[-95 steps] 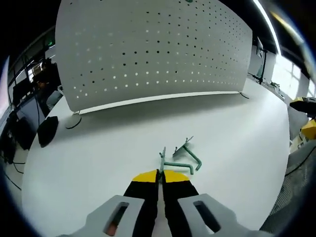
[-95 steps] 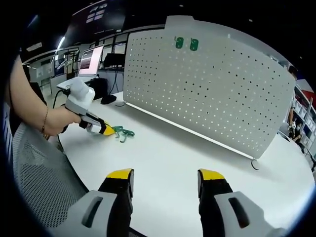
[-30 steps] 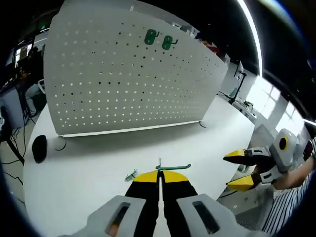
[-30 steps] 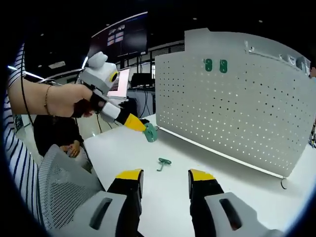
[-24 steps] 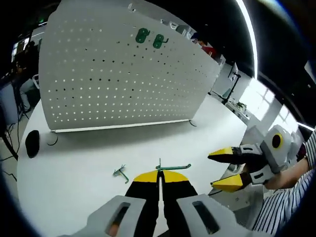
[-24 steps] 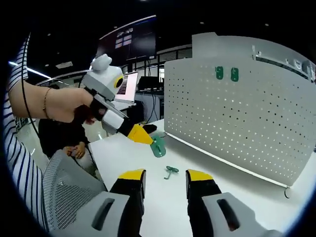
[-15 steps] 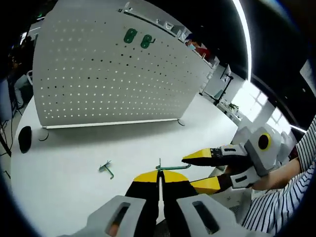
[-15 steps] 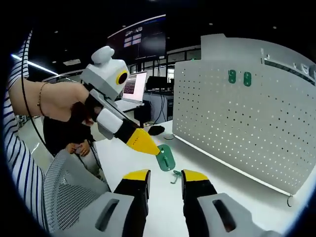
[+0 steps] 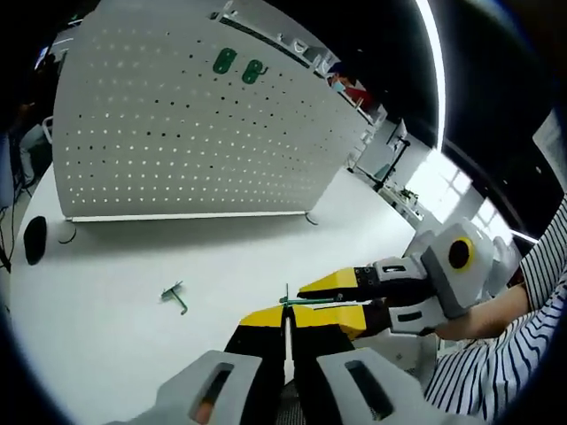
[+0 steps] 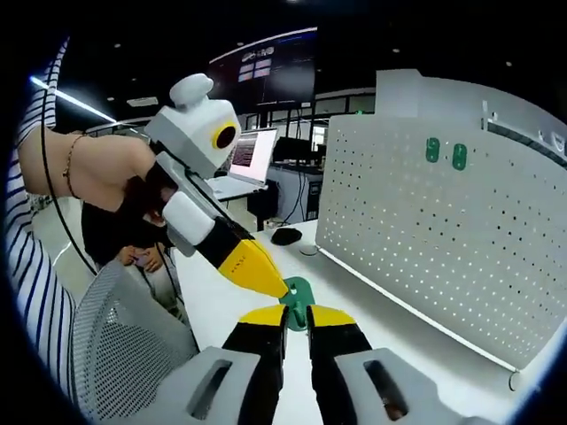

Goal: Insert the hook assembly into the mounting plate slot until the hook locks in place.

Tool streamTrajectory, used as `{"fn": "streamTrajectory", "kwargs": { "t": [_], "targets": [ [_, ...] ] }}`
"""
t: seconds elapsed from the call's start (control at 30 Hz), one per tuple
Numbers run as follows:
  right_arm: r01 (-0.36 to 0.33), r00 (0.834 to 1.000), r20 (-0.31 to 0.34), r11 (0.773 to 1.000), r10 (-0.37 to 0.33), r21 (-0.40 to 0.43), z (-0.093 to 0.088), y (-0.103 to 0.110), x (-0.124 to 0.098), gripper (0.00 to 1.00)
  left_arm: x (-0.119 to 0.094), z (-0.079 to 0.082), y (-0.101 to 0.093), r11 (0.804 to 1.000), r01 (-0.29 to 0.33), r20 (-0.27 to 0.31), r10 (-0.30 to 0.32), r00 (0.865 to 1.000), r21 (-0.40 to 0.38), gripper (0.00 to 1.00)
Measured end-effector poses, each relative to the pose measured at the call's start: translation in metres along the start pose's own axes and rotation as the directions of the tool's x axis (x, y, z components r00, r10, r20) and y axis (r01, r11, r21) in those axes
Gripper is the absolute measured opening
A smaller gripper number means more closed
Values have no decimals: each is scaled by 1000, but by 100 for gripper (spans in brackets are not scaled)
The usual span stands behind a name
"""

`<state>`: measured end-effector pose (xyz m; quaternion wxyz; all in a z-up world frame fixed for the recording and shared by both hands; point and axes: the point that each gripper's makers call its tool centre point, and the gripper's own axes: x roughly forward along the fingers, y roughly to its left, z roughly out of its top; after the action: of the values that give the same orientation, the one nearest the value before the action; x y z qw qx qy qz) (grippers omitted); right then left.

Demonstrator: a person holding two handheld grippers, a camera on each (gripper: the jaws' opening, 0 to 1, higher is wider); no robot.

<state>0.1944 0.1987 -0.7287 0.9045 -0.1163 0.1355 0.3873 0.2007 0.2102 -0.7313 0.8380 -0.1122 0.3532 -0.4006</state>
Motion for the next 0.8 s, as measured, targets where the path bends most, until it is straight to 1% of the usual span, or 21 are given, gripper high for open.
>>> {"fn": "streamTrajectory", "kwargs": {
  "t": [0.2, 0.5, 0.6, 0.7, 0.77, 0.8],
  "targets": [
    [-10, 1000, -11, 1000, 10, -26, -1, 4, 3, 5, -1, -1, -3, 1000, 15, 0, -15, 1000, -14, 1],
    [-19, 1000, -7, 998, 18, -58, 2, 6, 4, 2, -5, -4, -2, 999, 25, 6, -24, 1000, -44, 1],
    [-38, 999, -31, 997, 35, -73, 3, 8, 4, 2, -6, -4, -2, 998, 29, 6, -29, 1000, -57, 1],
    [-45, 999, -33, 995, 42, -85, 4, 7, 4, 1, -7, -3, -3, 997, 34, 12, -33, 999, -65, 1],
    [-48, 998, -36, 996, 45, -79, 4, 7, 5, 1, -6, -2, -3, 997, 33, 14, -32, 999, -67, 1],
    [-48, 998, -40, 997, 46, -62, 4, 6, 4, 1, -6, -2, -3, 997, 33, 15, -32, 999, -68, 1]
  ]
}}
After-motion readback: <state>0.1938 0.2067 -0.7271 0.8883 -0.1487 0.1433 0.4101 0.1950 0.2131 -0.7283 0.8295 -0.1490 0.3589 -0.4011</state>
